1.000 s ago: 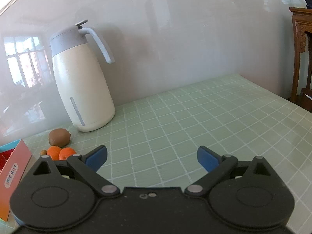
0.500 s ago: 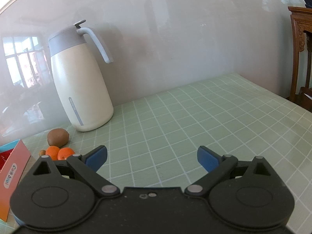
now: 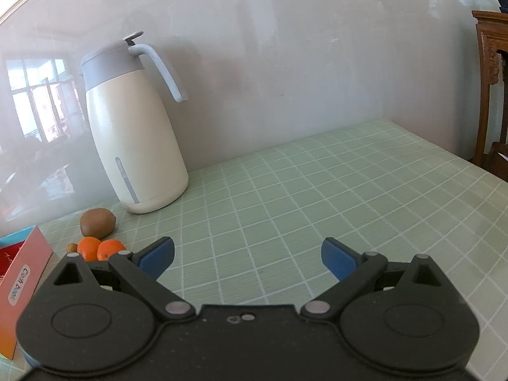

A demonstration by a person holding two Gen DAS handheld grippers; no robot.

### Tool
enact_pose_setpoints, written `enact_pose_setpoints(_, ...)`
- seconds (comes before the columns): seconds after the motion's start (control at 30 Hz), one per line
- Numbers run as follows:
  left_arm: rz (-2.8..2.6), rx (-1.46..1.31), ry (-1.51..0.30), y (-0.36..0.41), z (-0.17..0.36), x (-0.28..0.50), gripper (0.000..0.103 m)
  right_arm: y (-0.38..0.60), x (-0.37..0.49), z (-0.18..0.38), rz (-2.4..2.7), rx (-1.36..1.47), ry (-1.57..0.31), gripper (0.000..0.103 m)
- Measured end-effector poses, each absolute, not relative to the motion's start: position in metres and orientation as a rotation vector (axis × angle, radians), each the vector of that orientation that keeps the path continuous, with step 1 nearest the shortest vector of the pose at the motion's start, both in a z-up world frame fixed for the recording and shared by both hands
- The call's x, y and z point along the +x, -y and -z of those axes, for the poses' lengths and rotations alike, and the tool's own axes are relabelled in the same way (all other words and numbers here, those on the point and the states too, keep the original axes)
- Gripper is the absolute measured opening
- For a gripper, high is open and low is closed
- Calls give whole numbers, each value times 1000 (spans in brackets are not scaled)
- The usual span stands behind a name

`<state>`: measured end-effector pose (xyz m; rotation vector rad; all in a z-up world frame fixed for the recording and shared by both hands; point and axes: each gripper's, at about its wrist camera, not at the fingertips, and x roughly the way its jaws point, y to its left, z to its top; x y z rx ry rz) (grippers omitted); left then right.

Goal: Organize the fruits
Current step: 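Reach the right tool to the pile and grasp a small brown fruit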

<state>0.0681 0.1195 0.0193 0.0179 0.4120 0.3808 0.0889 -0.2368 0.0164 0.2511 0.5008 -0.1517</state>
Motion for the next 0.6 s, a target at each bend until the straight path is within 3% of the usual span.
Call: enact_pose_setpoints(0.6,-394,22,-423,-132,-22,62,94,225,98,-9,76,289,-579,103)
